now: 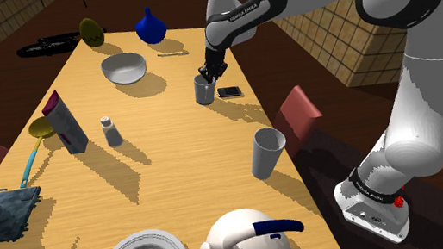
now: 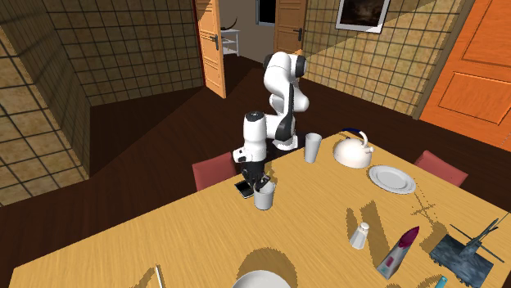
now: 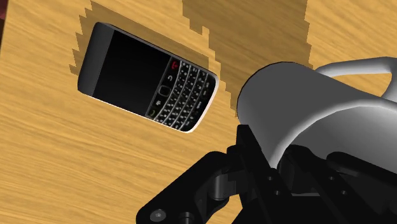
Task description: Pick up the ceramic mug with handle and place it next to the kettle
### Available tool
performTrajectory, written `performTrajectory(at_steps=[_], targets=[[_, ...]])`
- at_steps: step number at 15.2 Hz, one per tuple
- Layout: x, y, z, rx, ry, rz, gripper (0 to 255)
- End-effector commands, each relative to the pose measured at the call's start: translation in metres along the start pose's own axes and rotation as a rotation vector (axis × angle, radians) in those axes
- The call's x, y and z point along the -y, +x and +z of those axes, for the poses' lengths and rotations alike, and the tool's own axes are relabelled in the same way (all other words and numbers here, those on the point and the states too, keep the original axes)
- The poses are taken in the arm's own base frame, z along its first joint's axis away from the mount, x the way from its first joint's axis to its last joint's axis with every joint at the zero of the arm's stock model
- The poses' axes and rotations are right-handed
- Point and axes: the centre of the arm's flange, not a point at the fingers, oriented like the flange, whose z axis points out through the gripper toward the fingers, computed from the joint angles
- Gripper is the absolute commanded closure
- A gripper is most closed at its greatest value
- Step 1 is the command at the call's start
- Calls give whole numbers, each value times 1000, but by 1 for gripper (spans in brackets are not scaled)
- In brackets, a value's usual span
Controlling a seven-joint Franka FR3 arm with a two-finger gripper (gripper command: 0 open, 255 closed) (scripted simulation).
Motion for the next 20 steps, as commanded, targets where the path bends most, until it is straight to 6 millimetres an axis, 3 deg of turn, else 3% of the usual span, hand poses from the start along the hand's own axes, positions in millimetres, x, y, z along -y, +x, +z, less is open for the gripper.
performTrajectory(at_steps=[1, 20], targets=[[0, 0, 0, 0, 0, 0, 255], [6, 8, -94, 0, 0, 0, 255]])
